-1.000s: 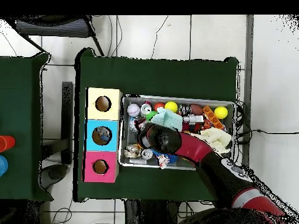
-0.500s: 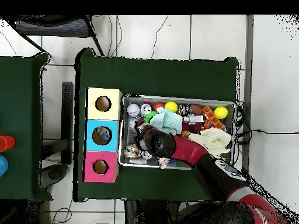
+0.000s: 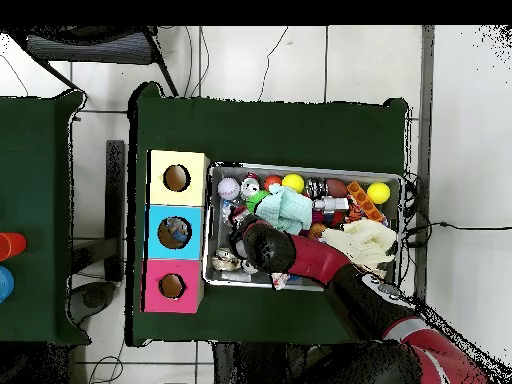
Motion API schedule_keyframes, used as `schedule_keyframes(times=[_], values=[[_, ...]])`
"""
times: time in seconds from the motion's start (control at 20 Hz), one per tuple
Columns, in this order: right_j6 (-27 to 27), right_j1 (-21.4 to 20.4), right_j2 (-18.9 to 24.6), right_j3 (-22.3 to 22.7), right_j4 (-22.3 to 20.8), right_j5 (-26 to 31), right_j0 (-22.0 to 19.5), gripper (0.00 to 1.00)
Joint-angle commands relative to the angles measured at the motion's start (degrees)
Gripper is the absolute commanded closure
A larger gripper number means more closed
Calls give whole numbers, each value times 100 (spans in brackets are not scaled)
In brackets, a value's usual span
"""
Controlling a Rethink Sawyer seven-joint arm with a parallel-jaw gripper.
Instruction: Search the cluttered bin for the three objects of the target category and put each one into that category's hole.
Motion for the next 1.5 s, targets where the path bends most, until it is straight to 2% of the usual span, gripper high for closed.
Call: schedule_keyframes(times=[0.05, 0.45, 1.3, 1.45, 1.5], values=[[387, 400, -25, -78, -134, -320, -95, 0], [359, 964, 32, -399, -187, -664, -85, 0], [462, 1329, 603, -491, -426, -1206, -339, 0], [500, 1340, 628, -496, -493, -1296, -336, 0], [517, 1294, 513, -517, -526, -1391, -220, 0]])
